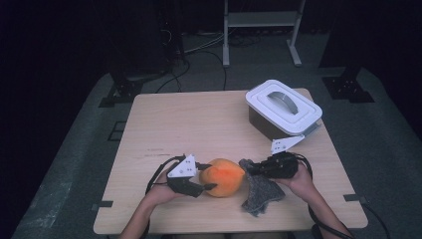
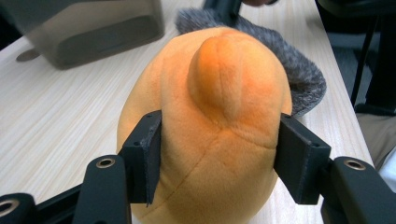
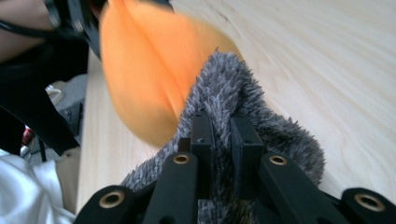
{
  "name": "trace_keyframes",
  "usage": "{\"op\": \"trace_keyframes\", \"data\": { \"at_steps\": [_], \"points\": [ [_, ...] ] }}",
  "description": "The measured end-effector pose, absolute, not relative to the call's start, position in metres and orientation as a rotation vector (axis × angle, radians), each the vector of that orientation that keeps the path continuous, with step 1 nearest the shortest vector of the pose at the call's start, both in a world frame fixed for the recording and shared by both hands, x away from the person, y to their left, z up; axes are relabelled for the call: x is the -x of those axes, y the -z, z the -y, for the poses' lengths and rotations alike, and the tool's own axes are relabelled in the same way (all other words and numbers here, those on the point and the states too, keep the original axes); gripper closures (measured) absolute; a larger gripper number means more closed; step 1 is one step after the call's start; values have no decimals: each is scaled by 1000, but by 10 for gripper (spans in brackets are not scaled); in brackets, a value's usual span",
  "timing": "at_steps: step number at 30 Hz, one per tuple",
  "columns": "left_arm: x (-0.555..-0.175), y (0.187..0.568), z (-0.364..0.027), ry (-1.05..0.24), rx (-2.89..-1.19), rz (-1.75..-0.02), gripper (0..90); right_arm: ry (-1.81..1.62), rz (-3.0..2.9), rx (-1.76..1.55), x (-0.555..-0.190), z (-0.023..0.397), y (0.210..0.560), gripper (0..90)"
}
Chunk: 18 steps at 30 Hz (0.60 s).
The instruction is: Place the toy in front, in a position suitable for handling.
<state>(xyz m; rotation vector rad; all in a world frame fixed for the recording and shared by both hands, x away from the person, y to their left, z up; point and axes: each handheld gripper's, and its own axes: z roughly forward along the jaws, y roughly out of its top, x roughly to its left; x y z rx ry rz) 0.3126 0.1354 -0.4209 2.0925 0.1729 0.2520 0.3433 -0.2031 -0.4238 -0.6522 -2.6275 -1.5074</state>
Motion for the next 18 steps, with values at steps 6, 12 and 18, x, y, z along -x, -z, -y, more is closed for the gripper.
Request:
{"op": "trace_keyframes", "data": {
  "at_steps": [6, 12, 18],
  "points": [
    [-317, 422, -140, -231, -2072, -209, 385, 1549, 2653, 640, -344, 194, 418, 809],
    [-318, 423, -141, -224, -2068, -217, 382, 1736, 2563, 618, -337, 194, 399, 812],
    [-319, 423, -134, -225, -2068, -209, 381, 1774, 2527, 596, -336, 189, 394, 812]
  ]
}}
